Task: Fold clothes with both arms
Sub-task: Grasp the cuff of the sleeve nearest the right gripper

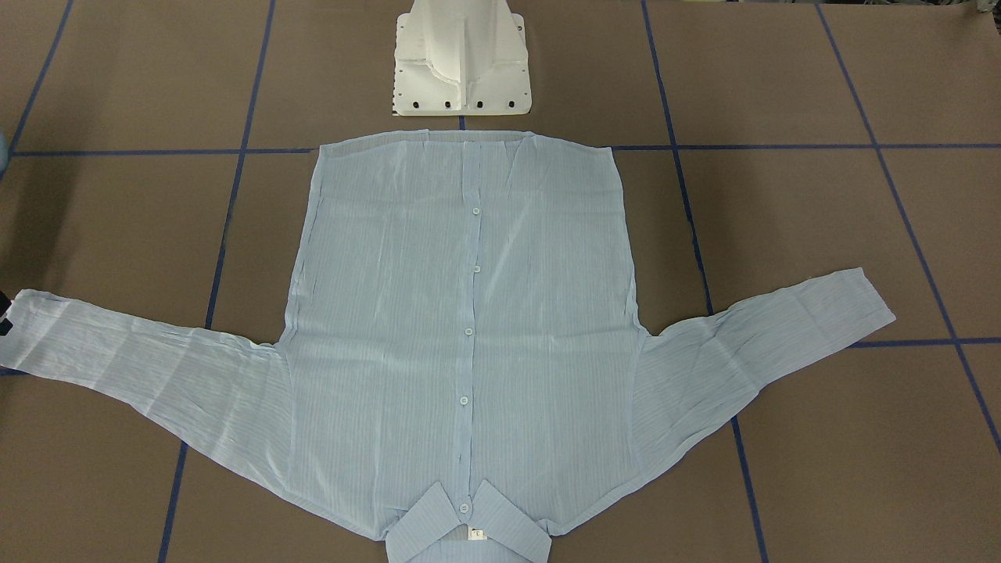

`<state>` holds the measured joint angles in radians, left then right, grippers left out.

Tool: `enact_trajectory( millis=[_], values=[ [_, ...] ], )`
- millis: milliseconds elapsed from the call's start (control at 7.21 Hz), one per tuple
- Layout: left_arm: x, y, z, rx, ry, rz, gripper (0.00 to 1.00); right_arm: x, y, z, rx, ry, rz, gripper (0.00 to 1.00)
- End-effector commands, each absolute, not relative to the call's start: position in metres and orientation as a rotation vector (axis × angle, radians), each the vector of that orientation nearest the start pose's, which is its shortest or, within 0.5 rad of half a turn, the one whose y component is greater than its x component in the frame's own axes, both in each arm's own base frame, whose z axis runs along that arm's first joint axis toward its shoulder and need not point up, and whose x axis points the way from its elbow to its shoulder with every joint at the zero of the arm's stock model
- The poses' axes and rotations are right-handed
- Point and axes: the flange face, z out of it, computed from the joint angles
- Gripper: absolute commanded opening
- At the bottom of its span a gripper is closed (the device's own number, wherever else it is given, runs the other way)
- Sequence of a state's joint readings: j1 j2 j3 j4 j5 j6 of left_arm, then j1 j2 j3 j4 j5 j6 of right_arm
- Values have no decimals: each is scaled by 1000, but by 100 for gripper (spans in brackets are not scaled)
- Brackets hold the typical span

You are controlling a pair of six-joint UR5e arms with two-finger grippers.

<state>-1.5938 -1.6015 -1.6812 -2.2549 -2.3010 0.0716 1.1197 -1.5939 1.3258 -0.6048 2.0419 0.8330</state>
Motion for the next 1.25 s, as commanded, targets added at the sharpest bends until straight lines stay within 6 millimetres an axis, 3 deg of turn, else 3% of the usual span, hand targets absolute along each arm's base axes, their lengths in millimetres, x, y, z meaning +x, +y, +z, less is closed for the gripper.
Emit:
enact_trajectory(
  millis=[0, 139, 277, 555, 693, 832, 1109],
  values=[
    [-79, -522, 509, 824, 649, 348, 100, -148, -490, 697, 280, -759, 186, 66],
    [-79, -521, 510, 822, 649, 347, 100, -151, -490, 698, 284, -754, 181, 65],
    [-79, -521, 510, 822, 649, 347, 100, -152, -489, 698, 284, -752, 181, 50],
    [-79, -520, 511, 826, 648, 350, 100, -152, -489, 698, 282, -751, 183, 0],
    [-79, -520, 512, 824, 649, 349, 100, -152, -489, 697, 283, -752, 184, 0],
    [-79, -520, 512, 824, 649, 348, 100, -153, -491, 683, 299, -772, 175, 0],
    [-79, -518, 513, 823, 650, 348, 100, -143, -508, 619, 365, -801, 190, 0]
  ],
)
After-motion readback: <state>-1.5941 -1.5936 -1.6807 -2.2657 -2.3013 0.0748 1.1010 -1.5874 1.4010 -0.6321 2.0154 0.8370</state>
